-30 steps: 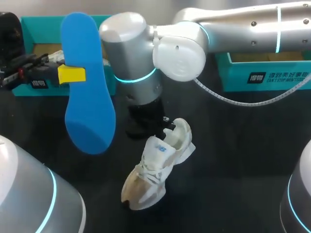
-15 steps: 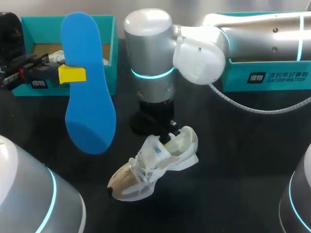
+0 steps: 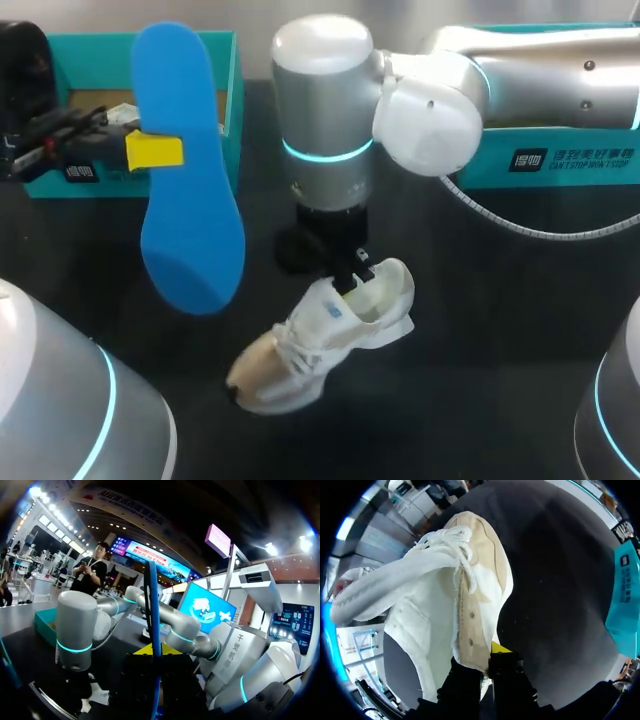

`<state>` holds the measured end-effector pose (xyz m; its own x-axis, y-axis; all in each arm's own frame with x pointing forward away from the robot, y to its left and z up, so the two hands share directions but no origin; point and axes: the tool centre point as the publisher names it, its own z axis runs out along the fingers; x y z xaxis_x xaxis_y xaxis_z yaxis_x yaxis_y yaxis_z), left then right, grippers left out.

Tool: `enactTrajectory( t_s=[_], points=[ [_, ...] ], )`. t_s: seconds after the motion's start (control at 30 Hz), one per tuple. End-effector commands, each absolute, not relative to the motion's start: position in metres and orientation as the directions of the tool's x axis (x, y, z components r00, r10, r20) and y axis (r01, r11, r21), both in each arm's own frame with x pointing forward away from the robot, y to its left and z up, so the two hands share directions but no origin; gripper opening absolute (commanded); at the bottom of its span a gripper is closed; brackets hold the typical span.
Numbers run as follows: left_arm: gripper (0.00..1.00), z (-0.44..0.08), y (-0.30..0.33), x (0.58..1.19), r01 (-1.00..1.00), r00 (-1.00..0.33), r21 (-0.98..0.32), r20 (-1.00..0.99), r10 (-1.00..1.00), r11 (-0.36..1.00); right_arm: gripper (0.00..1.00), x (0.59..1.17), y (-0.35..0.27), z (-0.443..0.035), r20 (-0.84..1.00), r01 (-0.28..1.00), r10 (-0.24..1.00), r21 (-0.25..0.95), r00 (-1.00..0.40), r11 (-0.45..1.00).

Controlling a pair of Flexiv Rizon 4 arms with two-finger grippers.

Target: Take the shoe out of the shoebox, open the shoe tongue, remove and reinsert the insole, then place the shoe into the shoebox

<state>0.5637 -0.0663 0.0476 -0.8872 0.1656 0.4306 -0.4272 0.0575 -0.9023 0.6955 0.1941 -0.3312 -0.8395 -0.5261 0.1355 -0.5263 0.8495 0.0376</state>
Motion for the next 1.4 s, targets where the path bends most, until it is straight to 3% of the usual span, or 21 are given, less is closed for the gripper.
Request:
enactTrajectory(
  t_s=[0.03, 0.33, 0.87, 0.97, 1.07, 1.23, 1.4],
  points=[
    [0.0, 0.048, -0.073, 0.567, -0.424, -0.887, -0.903, 0.429, 0.173, 0.065, 0.0, 0.693, 0.189, -0.321, 0.165, -0.144, -0.145, 0.02, -0.976, 0.989],
    [0.0, 0.047, -0.075, 0.569, -0.422, -0.888, -0.904, 0.428, 0.167, 0.069, 0.0, 0.669, 0.191, -0.326, 0.155, 0.223, 0.205, 0.102, -0.966, 0.97],
    [0.0, 0.046, -0.073, 0.57, -0.426, -0.888, -0.902, 0.431, 0.16, 0.064, 0.0, 0.667, 0.193, -0.328, 0.156, 0.221, 0.205, 0.098, -0.966, 0.97],
    [0.0, 0.046, -0.073, 0.57, -0.426, -0.888, -0.902, 0.431, 0.16, 0.064, 0.0, 0.662, 0.184, -0.327, 0.188, 0.507, 0.483, 0.105, -0.855, 0.856],
    [0.0, 0.046, -0.073, 0.57, -0.426, -0.888, -0.902, 0.431, 0.16, 0.064, 0.0, 0.65, 0.178, -0.328, 0.213, 0.651, 0.621, 0.117, -0.754, 0.75],
    [0.0, 0.046, -0.073, 0.57, -0.426, -0.888, -0.902, 0.431, 0.16, 0.064, 0.0, 0.634, 0.178, -0.328, 0.239, 0.795, 0.758, 0.17, -0.607, 0.583],
    [0.0, 0.046, -0.073, 0.57, -0.426, -0.888, -0.902, 0.431, 0.16, 0.064, 0.0, 0.632, 0.185, -0.329, 0.238, 0.82, 0.786, 0.201, -0.571, 0.535]
  ],
)
